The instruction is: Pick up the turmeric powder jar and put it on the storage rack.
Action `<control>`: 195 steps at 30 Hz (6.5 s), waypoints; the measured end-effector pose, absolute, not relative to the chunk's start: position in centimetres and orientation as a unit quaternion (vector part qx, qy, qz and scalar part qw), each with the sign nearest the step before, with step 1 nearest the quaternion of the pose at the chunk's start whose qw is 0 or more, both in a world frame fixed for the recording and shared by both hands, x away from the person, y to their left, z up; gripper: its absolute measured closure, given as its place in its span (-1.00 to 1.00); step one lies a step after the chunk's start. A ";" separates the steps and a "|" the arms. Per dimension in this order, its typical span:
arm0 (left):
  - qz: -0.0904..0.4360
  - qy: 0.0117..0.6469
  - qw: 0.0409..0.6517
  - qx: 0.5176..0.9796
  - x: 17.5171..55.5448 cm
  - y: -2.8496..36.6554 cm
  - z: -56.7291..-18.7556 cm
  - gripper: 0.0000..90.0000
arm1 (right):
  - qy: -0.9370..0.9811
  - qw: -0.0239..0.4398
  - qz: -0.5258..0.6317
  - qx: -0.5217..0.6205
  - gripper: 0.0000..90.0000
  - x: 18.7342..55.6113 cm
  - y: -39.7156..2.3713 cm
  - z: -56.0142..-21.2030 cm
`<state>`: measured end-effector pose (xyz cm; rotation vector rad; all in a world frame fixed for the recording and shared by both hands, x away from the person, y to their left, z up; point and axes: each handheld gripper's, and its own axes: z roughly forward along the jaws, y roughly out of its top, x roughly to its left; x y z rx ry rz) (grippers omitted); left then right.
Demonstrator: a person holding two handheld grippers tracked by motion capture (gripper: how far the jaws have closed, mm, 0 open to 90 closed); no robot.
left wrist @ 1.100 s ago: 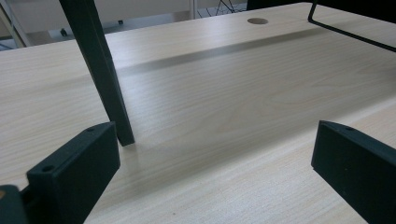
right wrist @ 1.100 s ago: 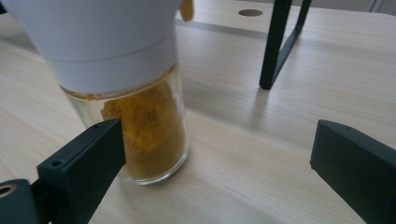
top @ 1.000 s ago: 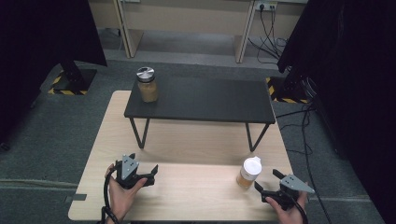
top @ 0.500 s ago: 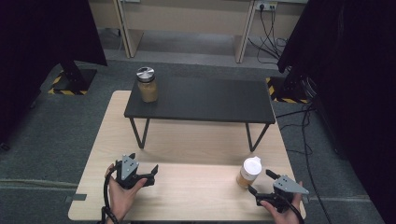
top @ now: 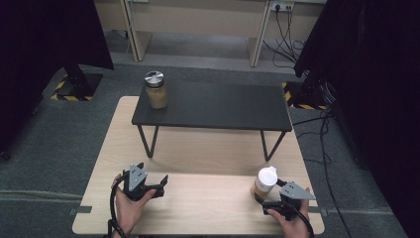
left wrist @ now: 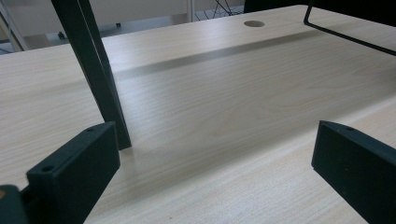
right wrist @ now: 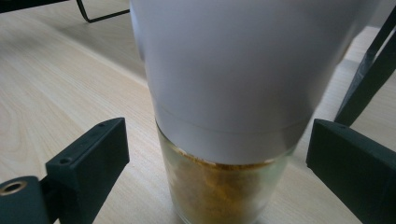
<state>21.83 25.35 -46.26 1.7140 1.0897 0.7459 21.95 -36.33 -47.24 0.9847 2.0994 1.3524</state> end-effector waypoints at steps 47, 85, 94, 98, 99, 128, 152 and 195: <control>0.258 0.456 0.455 0.720 23.2 25.0 -47.5 -0.99 | 0.756 0.235 0.501 0.349 -0.31 21.8 -35.4 -44.4; 0.241 0.468 0.446 0.724 23.6 24.7 -47.8 -0.97 | 0.762 0.258 0.498 0.324 -0.31 27.7 -32.7 -30.1; 0.242 0.466 0.447 0.724 23.6 24.6 -47.8 -0.97 | 0.746 0.265 0.508 0.340 -0.31 33.5 -31.4 -26.7; 0.240 0.467 0.449 0.723 23.6 24.7 -47.8 -0.97 | 0.745 0.262 0.503 0.352 -0.31 36.3 -30.7 -26.1; 0.240 0.467 0.449 0.723 23.6 24.7 -47.8 -0.97 | 0.745 0.262 0.503 0.352 -0.31 36.3 -30.7 -26.1; 0.240 0.464 0.449 0.725 23.6 24.7 -47.8 -0.97 | 0.749 0.257 0.479 0.379 -0.31 42.6 -28.4 -26.7; 0.241 0.465 0.451 0.723 23.5 24.7 -47.9 -0.97 | 0.746 0.245 0.482 0.388 -0.32 42.7 -28.8 -26.6; 0.250 0.473 0.453 0.713 23.4 24.9 -48.0 -0.97 | 0.689 0.311 0.531 0.382 -0.81 29.8 -31.4 -25.0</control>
